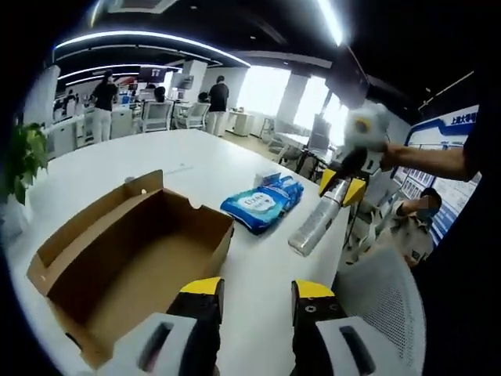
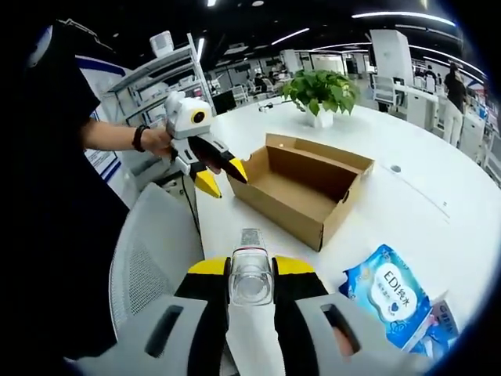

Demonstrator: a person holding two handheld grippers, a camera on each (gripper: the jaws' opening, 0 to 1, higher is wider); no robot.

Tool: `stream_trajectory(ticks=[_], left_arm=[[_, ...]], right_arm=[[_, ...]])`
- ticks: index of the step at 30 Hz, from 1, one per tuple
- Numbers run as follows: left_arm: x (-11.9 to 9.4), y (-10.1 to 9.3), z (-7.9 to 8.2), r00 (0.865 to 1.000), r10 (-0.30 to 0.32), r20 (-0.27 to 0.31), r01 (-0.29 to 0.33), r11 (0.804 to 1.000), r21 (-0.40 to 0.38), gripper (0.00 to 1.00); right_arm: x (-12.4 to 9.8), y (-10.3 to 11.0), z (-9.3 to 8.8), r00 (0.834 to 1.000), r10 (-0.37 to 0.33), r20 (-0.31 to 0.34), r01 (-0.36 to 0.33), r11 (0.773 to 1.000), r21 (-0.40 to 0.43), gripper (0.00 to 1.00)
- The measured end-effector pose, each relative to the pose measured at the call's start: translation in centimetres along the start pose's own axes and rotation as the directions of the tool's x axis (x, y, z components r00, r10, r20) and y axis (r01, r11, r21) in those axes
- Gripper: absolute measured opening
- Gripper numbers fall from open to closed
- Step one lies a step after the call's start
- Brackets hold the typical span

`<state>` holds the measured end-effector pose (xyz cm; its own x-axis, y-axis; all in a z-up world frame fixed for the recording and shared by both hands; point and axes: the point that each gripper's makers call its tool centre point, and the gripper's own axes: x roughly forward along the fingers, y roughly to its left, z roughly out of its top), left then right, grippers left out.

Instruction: Operate the shoe box by opening the lid, removing the specified soft item, and placing it in the target area until the item is outside and the box remains undamaged.

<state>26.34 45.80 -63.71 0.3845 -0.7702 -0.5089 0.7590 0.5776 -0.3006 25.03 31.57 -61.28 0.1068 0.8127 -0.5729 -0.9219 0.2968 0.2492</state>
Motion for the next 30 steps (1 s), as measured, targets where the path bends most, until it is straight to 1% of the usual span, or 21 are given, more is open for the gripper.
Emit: stream_trajectory(ticks=[6, 12, 19, 21, 22, 25, 28, 29, 30], left_arm=[[-0.6, 0.3, 0.0, 1.0, 0.016, 0.011, -0.016, 0.999, -0.033, 0.34], [-1.1, 0.6, 0.0, 0.999, 0.048, 0.02, -0.047, 0.998, -0.041, 0.34], [-1.5, 0.5, -0.5, 0.997, 0.074, 0.025, -0.073, 0.996, -0.061, 0.34], [-1.6, 0.5, -0.6, 0.996, 0.081, 0.03, -0.079, 0.994, -0.07, 0.34], [-1.7, 0.4, -0.6, 0.996, 0.083, 0.033, -0.08, 0.994, -0.077, 0.34], [-1.7, 0.1, -1.1, 0.997, 0.075, 0.026, -0.073, 0.992, -0.099, 0.33], [-1.7, -0.3, -1.7, 0.997, 0.078, 0.014, -0.076, 0.992, -0.099, 0.33], [-1.8, -0.3, -1.7, 0.997, 0.079, 0.014, -0.077, 0.992, -0.102, 0.33], [-1.9, -0.3, -1.7, 0.996, 0.084, 0.016, -0.082, 0.991, -0.105, 0.33]], right_arm=[[-0.8, -1.0, -1.1, 0.999, 0.001, -0.041, -0.002, 1.0, -0.004, 0.18], [-2.0, -2.3, -1.8, 0.996, -0.012, -0.086, 0.01, 1.0, -0.026, 0.18], [-3.6, -4.2, -2.8, 0.984, -0.033, -0.176, 0.019, 0.996, -0.082, 0.18], [-4.2, -5.0, -3.1, 0.974, -0.052, -0.219, 0.03, 0.994, -0.103, 0.18], [-4.5, -5.5, -3.2, 0.966, -0.061, -0.252, 0.03, 0.991, -0.127, 0.18], [-4.9, -6.4, -2.9, 0.959, -0.07, -0.275, 0.031, 0.989, -0.143, 0.18], [-5.4, -8.0, -2.6, 0.943, -0.099, -0.319, 0.037, 0.98, -0.196, 0.18], [-5.5, -8.4, -2.4, 0.94, -0.104, -0.326, 0.037, 0.978, -0.206, 0.18], [-5.7, -9.0, -2.3, 0.934, -0.114, -0.339, 0.034, 0.972, -0.233, 0.18]])
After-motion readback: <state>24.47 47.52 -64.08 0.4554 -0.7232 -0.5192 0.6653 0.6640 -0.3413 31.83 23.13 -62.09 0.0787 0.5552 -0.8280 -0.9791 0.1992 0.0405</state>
